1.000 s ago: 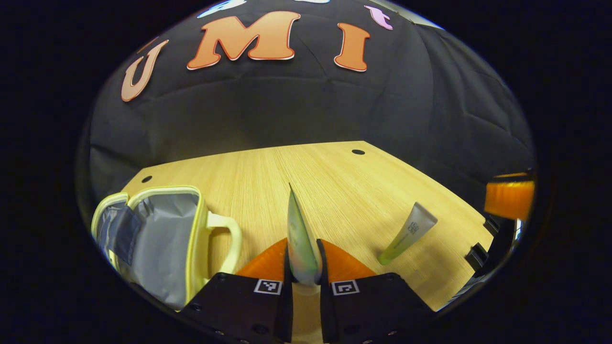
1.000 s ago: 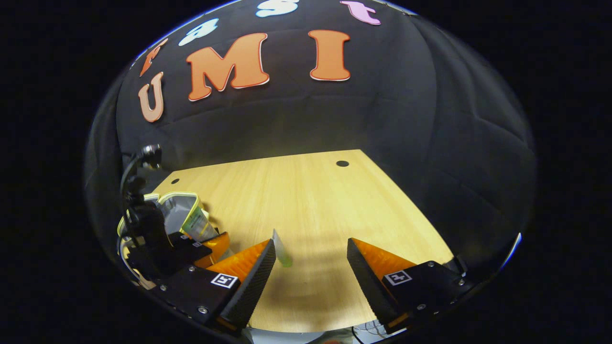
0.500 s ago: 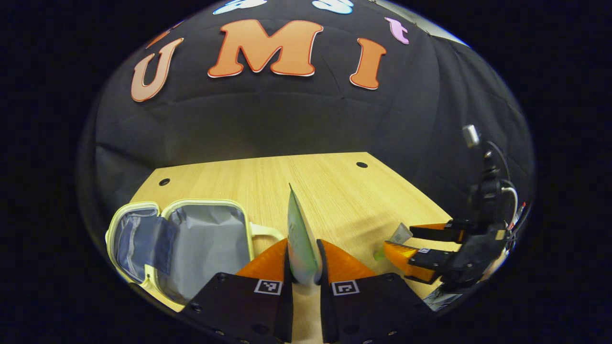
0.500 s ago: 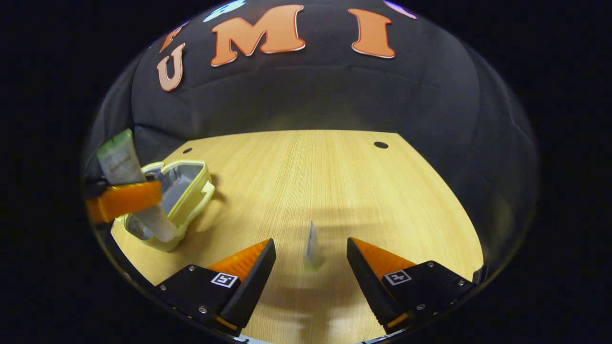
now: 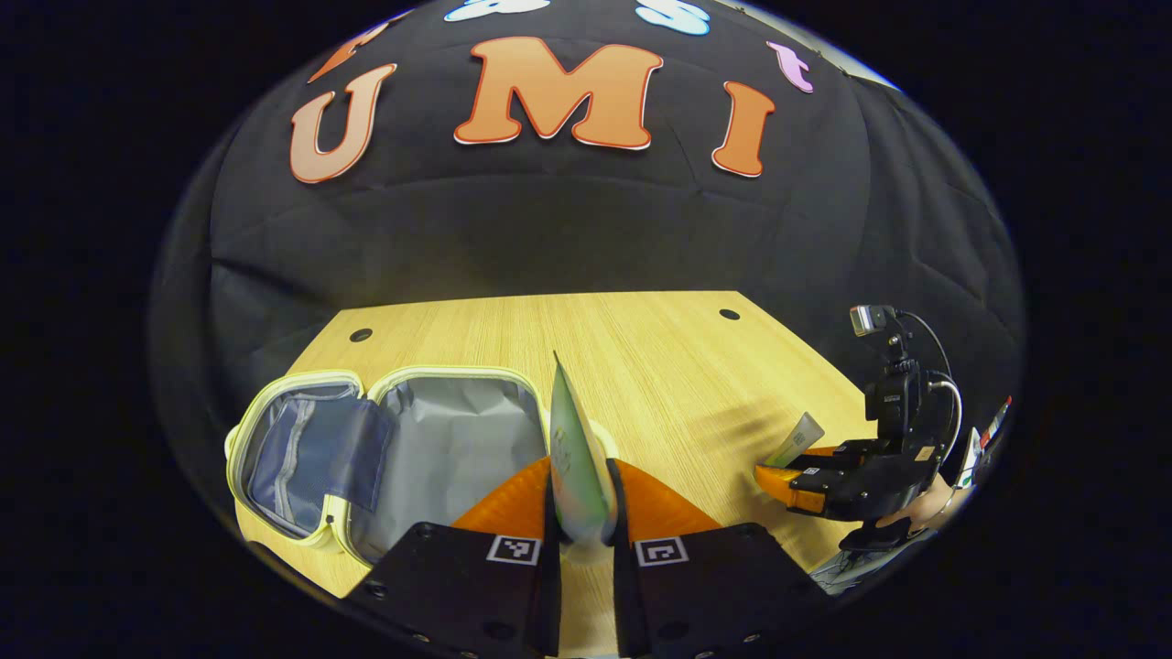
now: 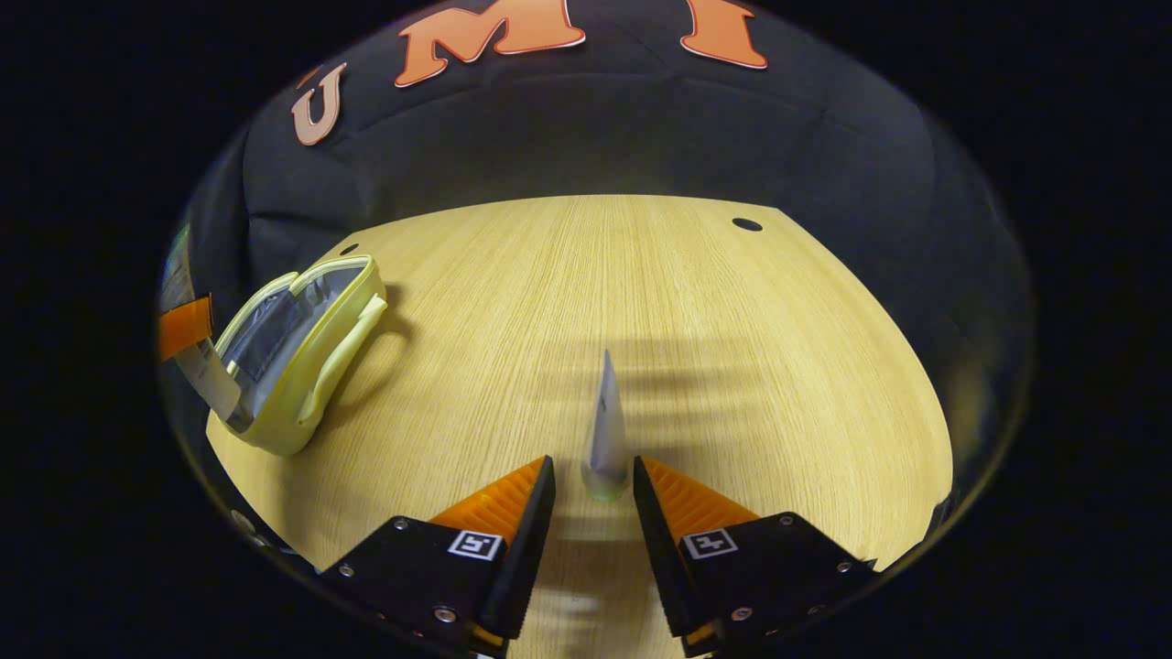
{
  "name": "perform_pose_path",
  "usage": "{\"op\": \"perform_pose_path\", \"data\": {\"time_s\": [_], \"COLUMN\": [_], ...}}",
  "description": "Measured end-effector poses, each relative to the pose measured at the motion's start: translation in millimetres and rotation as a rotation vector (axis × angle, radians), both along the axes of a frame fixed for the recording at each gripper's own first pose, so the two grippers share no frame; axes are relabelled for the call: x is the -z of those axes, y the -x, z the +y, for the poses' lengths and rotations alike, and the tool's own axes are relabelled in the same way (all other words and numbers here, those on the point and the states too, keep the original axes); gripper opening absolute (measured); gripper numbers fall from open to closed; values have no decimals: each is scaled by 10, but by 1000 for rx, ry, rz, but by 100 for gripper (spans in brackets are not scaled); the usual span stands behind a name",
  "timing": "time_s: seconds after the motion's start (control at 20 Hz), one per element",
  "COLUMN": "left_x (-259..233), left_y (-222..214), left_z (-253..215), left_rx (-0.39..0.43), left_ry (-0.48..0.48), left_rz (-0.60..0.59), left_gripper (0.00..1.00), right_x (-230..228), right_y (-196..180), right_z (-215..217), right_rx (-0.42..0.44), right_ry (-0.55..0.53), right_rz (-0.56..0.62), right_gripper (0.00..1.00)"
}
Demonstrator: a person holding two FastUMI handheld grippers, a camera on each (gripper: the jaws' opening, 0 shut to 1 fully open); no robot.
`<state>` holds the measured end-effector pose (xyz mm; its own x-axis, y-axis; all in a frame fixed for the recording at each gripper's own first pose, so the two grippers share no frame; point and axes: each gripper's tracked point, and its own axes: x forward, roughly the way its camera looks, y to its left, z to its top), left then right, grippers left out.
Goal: First open the suitcase, pack the skin care products into it, and then close the suitcase.
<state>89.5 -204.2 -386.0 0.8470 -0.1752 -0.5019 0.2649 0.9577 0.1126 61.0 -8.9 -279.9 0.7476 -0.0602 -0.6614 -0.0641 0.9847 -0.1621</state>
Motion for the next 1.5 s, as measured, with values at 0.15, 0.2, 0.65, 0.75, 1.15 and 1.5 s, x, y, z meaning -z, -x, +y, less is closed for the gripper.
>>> {"op": "perform_pose_path", "data": {"time_s": [0.15, 0.2, 0.65, 0.75, 1.15, 1.5], "left_x": [30, 28, -384, -508, -112, 577], "left_y": [54, 58, -36, -162, -678, -875], "left_z": [35, 48, 517, 784, 1336, 1611], "left_rx": [-7, -9, -25, -30, -23, -101], "left_ry": [8, 11, 60, 23, -46, -91], "left_rz": [13, 16, 99, 124, 537, 716], "left_gripper": [23, 23, 24, 23, 23, 24], "right_x": [13, -8, -476, -513, -611, -770], "right_y": [-21, -11, 116, 156, 346, 469], "right_z": [-37, -30, 297, 446, 793, 785], "right_rx": [-2, -2, -12, -31, -49, -6], "right_ry": [24, 21, -23, -63, -163, -171], "right_rz": [-2, 0, -36, -30, 18, 16], "right_gripper": [42, 33, 30, 30, 25, 30]}}
